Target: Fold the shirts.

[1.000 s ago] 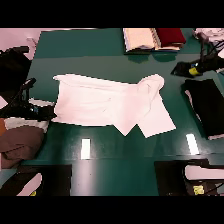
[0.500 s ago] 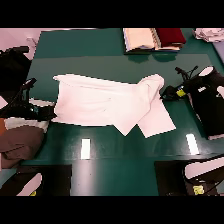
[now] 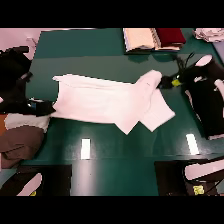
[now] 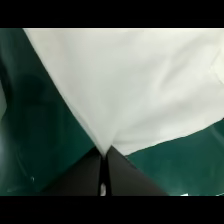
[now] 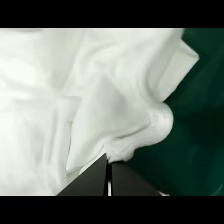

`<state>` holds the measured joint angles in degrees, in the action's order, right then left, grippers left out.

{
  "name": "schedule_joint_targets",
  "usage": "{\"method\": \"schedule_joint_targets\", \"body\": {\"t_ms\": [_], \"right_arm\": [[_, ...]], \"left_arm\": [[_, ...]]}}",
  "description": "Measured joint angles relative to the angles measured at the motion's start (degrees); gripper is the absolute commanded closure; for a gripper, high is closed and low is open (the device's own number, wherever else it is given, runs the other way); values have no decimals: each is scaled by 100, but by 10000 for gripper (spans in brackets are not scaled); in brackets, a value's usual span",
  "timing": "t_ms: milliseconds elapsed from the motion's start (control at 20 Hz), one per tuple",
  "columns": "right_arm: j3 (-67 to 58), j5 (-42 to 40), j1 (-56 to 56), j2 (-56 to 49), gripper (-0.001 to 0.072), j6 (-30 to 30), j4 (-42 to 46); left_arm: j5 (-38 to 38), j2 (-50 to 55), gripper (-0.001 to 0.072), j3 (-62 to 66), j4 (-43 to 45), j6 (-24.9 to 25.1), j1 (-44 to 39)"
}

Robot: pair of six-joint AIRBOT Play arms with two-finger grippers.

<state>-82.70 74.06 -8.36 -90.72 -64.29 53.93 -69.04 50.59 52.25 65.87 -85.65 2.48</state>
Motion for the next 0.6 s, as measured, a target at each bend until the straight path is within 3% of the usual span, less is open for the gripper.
{"method": "schedule_joint_targets", "body": {"t_ms": [250, 600], "right_arm": [[-1388, -31, -160, 1388, 696, -133, -22], [-2933, -149, -903, 2983, 697, -789, -7]], "left_arm": [[-105, -2, 685, 2332, -31, -2, 2], [-151, -17, 686, 5569, -35, 0, 2]]}}
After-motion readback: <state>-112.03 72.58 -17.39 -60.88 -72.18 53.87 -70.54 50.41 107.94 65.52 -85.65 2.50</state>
